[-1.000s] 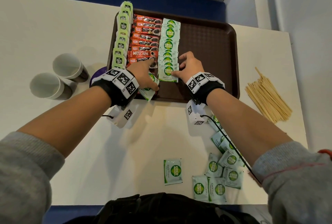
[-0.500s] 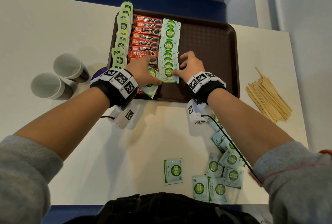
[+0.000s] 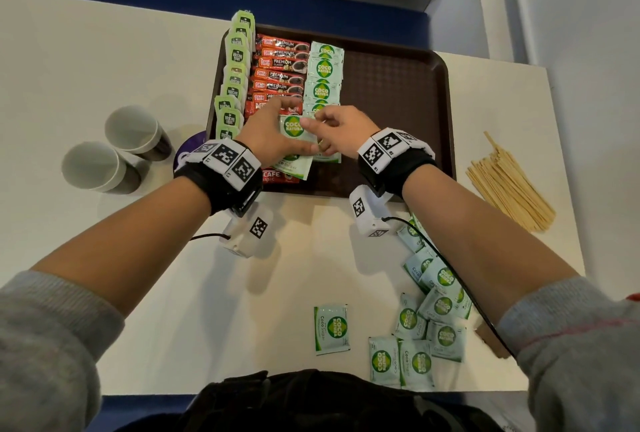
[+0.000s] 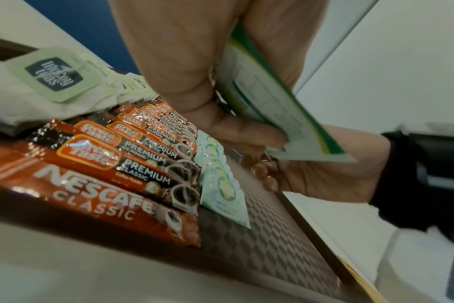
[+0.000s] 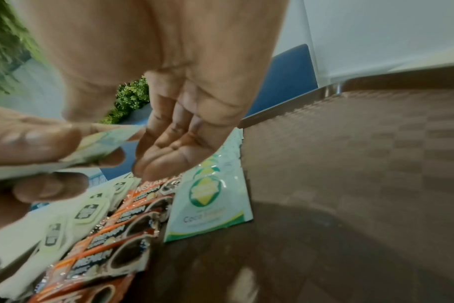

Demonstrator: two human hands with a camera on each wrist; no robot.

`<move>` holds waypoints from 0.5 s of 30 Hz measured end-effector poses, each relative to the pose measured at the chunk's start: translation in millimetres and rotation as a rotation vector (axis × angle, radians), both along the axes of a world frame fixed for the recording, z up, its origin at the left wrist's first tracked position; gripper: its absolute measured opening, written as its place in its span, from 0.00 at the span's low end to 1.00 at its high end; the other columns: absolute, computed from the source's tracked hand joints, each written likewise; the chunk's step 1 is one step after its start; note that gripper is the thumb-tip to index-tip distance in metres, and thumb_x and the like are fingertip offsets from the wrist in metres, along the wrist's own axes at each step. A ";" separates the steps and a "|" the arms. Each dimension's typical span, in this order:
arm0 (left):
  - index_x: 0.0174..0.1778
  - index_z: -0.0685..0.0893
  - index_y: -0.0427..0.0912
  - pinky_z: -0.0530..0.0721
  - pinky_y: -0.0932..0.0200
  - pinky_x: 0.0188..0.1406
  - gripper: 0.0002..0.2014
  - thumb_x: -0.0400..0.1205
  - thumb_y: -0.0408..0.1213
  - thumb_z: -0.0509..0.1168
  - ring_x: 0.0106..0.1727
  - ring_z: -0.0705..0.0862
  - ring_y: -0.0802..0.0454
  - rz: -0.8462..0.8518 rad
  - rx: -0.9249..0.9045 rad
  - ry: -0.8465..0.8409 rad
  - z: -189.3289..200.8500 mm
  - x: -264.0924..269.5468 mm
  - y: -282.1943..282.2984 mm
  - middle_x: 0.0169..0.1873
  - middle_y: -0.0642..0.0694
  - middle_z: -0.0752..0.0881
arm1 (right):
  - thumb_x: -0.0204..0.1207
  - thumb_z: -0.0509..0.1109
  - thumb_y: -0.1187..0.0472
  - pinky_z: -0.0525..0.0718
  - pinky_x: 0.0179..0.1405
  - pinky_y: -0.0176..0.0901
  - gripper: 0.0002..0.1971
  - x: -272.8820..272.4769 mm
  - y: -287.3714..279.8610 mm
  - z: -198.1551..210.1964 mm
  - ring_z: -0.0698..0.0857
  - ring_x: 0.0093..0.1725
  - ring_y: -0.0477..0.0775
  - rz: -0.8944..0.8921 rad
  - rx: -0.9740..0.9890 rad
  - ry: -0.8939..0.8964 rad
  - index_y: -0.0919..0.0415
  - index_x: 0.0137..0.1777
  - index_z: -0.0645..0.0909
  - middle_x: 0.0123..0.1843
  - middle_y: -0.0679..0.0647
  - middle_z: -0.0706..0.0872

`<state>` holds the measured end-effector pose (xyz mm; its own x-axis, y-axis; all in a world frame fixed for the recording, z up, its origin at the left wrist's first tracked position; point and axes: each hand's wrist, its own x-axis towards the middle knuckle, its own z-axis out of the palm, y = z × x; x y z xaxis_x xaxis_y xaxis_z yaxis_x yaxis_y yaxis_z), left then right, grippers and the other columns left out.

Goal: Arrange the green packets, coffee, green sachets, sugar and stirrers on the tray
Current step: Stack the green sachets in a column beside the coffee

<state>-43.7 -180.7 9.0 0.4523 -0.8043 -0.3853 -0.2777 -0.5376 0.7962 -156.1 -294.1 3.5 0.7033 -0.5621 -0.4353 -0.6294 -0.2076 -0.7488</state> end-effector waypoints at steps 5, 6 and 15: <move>0.75 0.66 0.48 0.79 0.65 0.50 0.41 0.68 0.38 0.80 0.54 0.82 0.57 0.022 -0.049 0.063 -2.2 -2.8 4.9 0.56 0.54 0.79 | 0.72 0.76 0.57 0.89 0.44 0.50 0.11 0.2 -2.0 -2.6 0.84 0.35 0.54 -0.048 0.085 -0.094 0.58 0.37 0.75 0.32 0.55 0.82; 0.75 0.66 0.49 0.81 0.64 0.48 0.40 0.69 0.39 0.79 0.52 0.83 0.57 0.045 -0.051 0.066 -4.0 -2.9 6.0 0.55 0.53 0.81 | 0.72 0.76 0.58 0.89 0.44 0.50 0.12 -1.6 -3.8 -2.7 0.85 0.36 0.55 -0.061 0.087 -0.109 0.58 0.36 0.75 0.33 0.56 0.83; 0.59 0.79 0.47 0.78 0.63 0.34 0.18 0.75 0.41 0.74 0.33 0.81 0.59 0.162 -0.027 0.009 -12.2 3.6 11.9 0.31 0.55 0.83 | 0.72 0.75 0.69 0.89 0.33 0.38 0.10 -29.3 -16.2 -17.7 0.85 0.34 0.53 -0.082 0.161 0.030 0.57 0.41 0.77 0.34 0.58 0.83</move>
